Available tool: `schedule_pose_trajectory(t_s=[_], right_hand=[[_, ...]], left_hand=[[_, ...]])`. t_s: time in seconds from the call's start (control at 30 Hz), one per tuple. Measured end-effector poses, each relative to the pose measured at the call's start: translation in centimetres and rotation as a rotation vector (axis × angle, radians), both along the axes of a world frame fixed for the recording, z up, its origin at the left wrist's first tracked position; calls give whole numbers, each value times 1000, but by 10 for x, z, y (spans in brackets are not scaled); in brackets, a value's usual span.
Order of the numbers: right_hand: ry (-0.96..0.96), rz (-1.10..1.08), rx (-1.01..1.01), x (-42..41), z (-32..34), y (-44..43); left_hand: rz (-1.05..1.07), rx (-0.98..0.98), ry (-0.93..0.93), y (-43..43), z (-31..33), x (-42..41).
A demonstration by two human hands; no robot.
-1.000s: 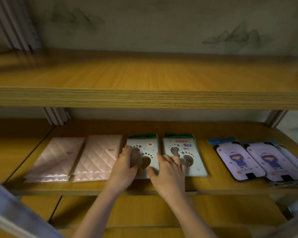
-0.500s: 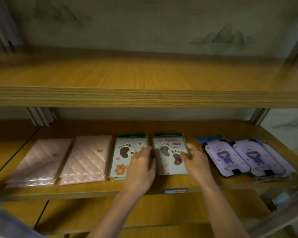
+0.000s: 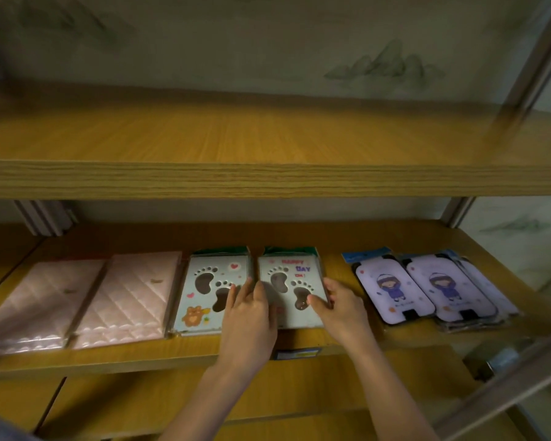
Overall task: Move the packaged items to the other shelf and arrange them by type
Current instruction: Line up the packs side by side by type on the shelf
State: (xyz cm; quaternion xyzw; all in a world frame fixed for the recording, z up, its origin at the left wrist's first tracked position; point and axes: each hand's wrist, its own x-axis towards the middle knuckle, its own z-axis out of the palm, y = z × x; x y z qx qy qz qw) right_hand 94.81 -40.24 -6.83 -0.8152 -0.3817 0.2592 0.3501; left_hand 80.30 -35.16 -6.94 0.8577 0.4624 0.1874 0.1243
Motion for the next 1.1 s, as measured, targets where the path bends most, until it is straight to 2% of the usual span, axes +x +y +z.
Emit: schedule_pose_trajectory(t_s=[0.17, 0.3, 0.43, 0.53, 0.63, 0.87, 0.97, 1.1], right_hand=[[16, 69, -7, 5, 8, -1], [-45, 116, 27, 30, 15, -19], [-168, 36, 98, 83, 29, -49], [-387, 5, -36, 117, 29, -70], [-500, 91, -156, 132, 25, -83], [-603, 328, -135, 121, 14, -86], [-666, 354, -119, 119, 12, -86], [-683, 324, -109, 122, 17, -84]], left_hand=[[32, 51, 17, -5, -7, 4], [3, 163, -68, -13, -5, 24], [-114, -79, -188, -33, 10, 68], [-114, -230, -114, -53, 12, 109], [-53, -251, -56, -70, 7, 140], [30, -271, -167, -73, -5, 153], [43, -318, -172, -73, -6, 153], [32, -276, -140, -76, -4, 165]])
